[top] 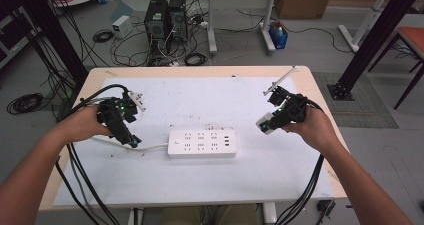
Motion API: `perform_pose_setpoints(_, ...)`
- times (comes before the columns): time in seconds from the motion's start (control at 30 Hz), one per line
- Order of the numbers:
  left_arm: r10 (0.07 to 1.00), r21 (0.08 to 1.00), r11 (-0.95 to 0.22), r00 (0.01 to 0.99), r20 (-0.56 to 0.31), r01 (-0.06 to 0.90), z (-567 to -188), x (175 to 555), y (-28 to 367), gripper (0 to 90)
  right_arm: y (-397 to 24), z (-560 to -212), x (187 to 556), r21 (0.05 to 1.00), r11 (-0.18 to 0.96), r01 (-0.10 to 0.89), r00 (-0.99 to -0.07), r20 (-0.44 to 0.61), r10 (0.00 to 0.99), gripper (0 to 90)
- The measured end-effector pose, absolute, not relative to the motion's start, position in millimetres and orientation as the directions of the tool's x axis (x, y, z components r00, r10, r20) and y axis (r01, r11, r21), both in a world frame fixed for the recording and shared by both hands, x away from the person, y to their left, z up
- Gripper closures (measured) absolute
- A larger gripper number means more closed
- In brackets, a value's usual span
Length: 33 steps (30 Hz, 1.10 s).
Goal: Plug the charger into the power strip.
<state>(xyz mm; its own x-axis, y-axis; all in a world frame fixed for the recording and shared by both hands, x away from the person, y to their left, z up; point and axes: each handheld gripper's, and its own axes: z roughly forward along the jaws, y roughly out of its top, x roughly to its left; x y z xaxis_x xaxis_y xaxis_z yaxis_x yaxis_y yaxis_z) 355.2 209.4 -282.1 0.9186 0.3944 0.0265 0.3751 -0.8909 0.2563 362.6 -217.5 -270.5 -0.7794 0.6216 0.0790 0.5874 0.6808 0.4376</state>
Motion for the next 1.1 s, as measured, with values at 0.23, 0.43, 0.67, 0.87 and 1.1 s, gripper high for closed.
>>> perform_pose_setpoints(0.23, 0.411, 0.256, -0.885, 0.911, 0.036, 0.389, -280, 353, 216, 20.2, -199, -267, 369, 0.456, 0.692, 0.56, -0.802, 0.088, 0.591, 62.0)
perform_pose_setpoints(0.43, 0.422, 0.237, -0.885, 0.905, 0.044, 0.401, -284, 351, 217, 20.2, -170, -271, 379, 0.421, 0.75, 0.511, -0.843, 0.074, 0.533, 62.0)
perform_pose_setpoints(0.67, 0.431, 0.251, -0.878, 0.902, 0.038, 0.409, -288, 350, 217, 20.2, -129, -288, 395, 0.368, 0.828, 0.423, -0.901, 0.072, 0.428, 62.1)
perform_pose_setpoints(0.87, 0.423, 0.232, -0.886, 0.905, 0.047, 0.402, -294, 352, 214, 20.2, -99, -310, 409, 0.303, 0.89, 0.341, -0.938, 0.051, 0.342, 62.1)
perform_pose_setpoints(1.1, 0.424, 0.249, -0.881, 0.905, 0.033, 0.403, -302, 352, 215, 20.1, -76, -326, 423, 0.251, 0.933, 0.256, -0.967, 0.063, 0.248, 62.1)
